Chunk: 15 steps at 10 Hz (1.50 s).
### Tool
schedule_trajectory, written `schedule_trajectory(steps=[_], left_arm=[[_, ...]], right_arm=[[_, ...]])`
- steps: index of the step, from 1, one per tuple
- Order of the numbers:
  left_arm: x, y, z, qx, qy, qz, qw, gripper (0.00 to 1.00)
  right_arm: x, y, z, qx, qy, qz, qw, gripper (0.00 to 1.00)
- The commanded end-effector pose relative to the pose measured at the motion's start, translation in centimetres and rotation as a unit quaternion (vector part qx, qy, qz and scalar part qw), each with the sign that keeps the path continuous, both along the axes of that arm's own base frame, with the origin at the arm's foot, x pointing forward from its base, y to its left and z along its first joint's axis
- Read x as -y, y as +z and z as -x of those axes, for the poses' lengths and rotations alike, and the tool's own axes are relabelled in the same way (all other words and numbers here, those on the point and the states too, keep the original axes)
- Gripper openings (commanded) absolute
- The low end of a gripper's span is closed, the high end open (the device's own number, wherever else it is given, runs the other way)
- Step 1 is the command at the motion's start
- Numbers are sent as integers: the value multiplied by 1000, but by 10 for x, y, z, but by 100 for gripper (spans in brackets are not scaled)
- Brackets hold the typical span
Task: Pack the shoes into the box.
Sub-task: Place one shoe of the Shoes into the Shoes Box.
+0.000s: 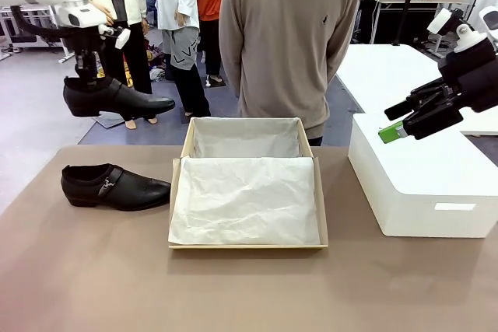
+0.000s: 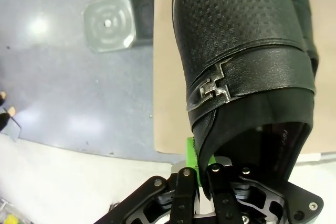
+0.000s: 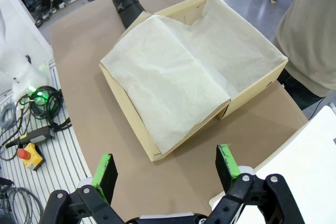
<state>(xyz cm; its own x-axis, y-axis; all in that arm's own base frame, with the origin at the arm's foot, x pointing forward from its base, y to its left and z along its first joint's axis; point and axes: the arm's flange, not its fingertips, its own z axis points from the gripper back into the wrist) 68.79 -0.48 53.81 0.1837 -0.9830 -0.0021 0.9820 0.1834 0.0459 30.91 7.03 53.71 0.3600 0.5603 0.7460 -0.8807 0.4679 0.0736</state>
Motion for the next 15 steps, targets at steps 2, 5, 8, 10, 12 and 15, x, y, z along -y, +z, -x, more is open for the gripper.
schedule_trajectory(steps=[2,5,8,10,12,15], left_arm=[[22,18,9,15,27,-8,999,0],[21,10,3,8,7,-1,1000,0],[21,10,3,8,7,-1,1000,0],[21,10,3,8,7,-1,1000,0],[23,3,2,3,12,-3,1000,0],[55,25,17,-21,60,-14,998,0]], right_arm=[[0,0,-4,8,13,-12,1000,100],[0,0,-4,8,13,-12,1000,100],[0,0,-4,8,13,-12,1000,100],[0,0,-4,8,13,-12,1000,100],[0,0,-4,8,13,-12,1000,100],[0,0,-4,8,13,-12,1000,100]])
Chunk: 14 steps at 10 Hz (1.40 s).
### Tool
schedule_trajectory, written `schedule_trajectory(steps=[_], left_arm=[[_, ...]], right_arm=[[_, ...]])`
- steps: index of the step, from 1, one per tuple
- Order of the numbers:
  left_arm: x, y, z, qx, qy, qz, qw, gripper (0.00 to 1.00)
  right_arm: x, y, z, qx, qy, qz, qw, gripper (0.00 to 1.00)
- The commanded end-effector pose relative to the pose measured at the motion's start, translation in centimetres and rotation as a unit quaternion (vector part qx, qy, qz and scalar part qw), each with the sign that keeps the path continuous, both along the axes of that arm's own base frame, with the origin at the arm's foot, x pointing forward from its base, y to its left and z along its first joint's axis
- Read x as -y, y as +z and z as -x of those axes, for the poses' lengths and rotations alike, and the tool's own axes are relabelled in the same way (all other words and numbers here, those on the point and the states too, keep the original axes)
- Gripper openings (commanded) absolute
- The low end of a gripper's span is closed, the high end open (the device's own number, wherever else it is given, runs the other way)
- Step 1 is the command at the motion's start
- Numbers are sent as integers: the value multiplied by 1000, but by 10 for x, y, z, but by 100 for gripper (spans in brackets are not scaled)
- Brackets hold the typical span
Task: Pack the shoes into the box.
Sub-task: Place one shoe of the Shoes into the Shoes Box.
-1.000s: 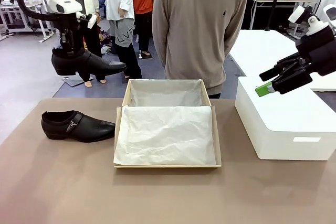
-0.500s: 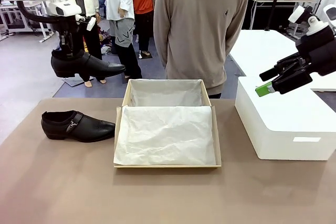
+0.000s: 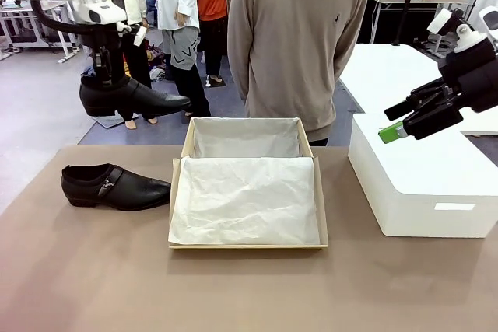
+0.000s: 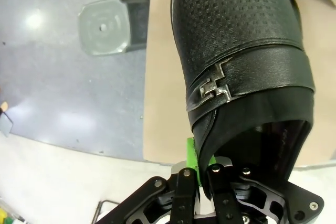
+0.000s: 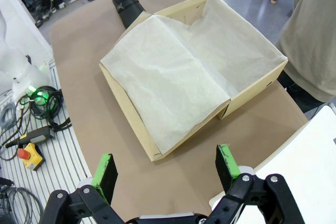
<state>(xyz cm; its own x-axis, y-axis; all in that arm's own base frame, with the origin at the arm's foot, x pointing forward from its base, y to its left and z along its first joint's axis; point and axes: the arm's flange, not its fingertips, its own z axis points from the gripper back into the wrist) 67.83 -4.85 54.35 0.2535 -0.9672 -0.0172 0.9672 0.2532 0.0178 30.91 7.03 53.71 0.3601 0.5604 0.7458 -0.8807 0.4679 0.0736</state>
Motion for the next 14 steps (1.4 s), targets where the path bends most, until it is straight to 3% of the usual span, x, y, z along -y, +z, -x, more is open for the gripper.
schedule_trajectory(steps=[1,6,11,14], left_arm=[[25,25,13,-5,28,-16,999,0],[116,35,34,-24,-16,-9,1000,0],[188,20,44,-19,-42,14,999,0],[205,8,41,-8,-51,43,998,0]], right_arm=[[0,0,-4,8,13,-12,1000,100],[0,0,-4,8,13,-12,1000,100],[0,0,-4,8,13,-12,1000,100],[0,0,-4,8,13,-12,1000,100]])
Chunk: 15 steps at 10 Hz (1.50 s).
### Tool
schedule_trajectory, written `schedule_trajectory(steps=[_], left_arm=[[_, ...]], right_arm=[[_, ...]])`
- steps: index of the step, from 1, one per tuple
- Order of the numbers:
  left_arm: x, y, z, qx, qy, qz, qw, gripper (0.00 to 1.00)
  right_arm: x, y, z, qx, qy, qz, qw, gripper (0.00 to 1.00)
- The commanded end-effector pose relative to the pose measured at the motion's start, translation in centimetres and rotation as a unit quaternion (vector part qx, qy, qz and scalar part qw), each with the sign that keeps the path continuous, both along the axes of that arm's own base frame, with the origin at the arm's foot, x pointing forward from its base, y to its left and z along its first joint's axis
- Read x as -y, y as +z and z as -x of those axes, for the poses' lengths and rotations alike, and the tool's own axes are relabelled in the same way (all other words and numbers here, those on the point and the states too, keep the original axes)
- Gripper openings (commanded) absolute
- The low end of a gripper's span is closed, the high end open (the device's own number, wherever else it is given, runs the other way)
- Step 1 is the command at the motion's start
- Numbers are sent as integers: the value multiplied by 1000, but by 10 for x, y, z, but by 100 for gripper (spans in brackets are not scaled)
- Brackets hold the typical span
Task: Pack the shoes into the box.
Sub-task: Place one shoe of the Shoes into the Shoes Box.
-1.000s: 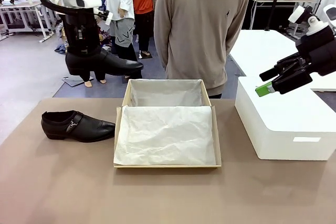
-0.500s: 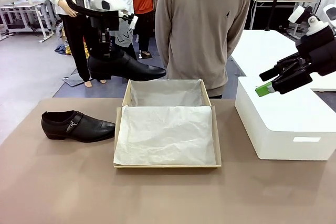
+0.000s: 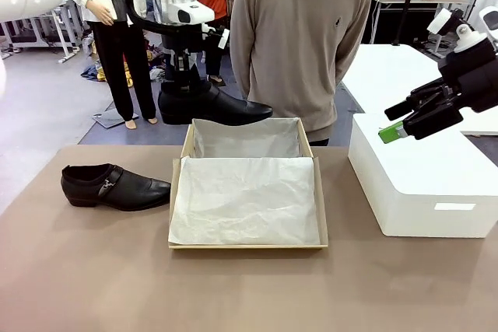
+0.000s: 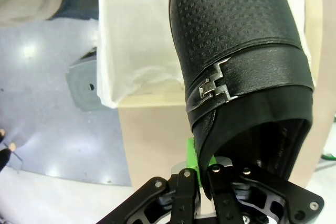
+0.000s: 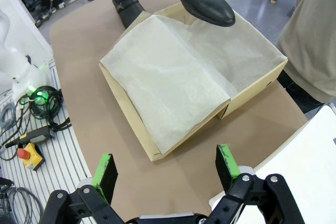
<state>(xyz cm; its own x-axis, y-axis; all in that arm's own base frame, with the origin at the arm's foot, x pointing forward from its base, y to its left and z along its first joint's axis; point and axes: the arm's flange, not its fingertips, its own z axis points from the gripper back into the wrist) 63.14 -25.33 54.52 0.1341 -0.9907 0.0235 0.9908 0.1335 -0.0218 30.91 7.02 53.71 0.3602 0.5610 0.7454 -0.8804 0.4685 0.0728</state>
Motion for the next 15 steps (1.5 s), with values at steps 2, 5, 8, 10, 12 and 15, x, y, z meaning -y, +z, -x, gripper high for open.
schedule_trajectory(steps=[2,5,8,10,12,15], left_arm=[[-7,3,-11,-7,8,27,1000,0],[1,-4,-3,0,2,8,1000,0],[2,-11,-5,-5,2,11,1000,0],[13,-12,-8,8,-10,8,1000,0],[30,-13,-11,6,-8,4,1000,0],[55,-23,-15,5,-11,1,1000,0]], right_arm=[[0,0,-4,8,13,-12,1000,100],[0,0,-4,8,13,-12,1000,100],[0,0,-4,8,13,-12,1000,100],[0,0,-4,8,13,-12,1000,100],[0,0,-4,8,13,-12,1000,100],[0,0,-4,8,13,-12,1000,100]])
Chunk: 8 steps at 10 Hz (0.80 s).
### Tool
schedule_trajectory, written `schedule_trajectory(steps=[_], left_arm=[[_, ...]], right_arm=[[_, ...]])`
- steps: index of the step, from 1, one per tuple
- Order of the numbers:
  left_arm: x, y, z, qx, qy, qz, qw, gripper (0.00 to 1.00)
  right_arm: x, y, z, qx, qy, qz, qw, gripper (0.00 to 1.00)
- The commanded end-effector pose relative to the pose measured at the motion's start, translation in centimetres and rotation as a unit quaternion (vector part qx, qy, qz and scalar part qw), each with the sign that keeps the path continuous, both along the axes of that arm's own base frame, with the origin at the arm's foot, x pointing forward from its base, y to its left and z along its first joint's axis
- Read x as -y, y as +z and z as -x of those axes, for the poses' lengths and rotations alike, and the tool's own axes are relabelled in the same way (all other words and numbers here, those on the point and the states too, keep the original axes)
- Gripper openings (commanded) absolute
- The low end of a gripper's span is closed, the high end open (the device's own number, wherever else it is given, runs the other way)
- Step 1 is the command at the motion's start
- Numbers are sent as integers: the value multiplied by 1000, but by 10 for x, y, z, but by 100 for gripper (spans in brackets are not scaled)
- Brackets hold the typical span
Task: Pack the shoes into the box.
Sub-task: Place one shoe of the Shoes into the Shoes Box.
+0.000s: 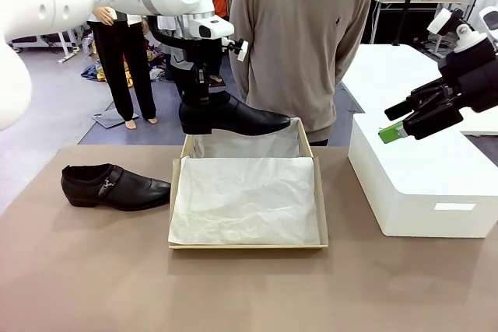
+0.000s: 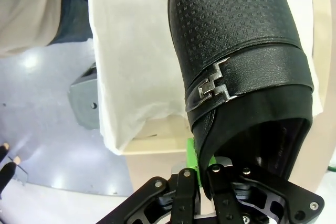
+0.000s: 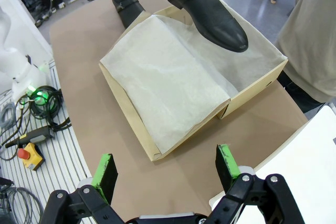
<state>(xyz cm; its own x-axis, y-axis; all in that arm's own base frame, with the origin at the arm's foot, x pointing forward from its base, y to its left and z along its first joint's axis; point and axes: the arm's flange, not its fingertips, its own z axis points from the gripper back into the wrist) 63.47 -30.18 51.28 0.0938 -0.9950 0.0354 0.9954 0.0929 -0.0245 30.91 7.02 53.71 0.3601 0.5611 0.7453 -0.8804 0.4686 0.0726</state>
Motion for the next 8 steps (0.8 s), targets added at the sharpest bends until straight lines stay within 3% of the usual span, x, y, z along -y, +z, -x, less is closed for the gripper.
schedule_trajectory(steps=[1,8], left_arm=[[13,6,-14,10,7,-6,1000,0],[33,-29,-33,30,-4,-15,999,0]], right_arm=[[0,0,-4,8,13,-12,1000,100],[0,0,-4,8,13,-12,1000,100]])
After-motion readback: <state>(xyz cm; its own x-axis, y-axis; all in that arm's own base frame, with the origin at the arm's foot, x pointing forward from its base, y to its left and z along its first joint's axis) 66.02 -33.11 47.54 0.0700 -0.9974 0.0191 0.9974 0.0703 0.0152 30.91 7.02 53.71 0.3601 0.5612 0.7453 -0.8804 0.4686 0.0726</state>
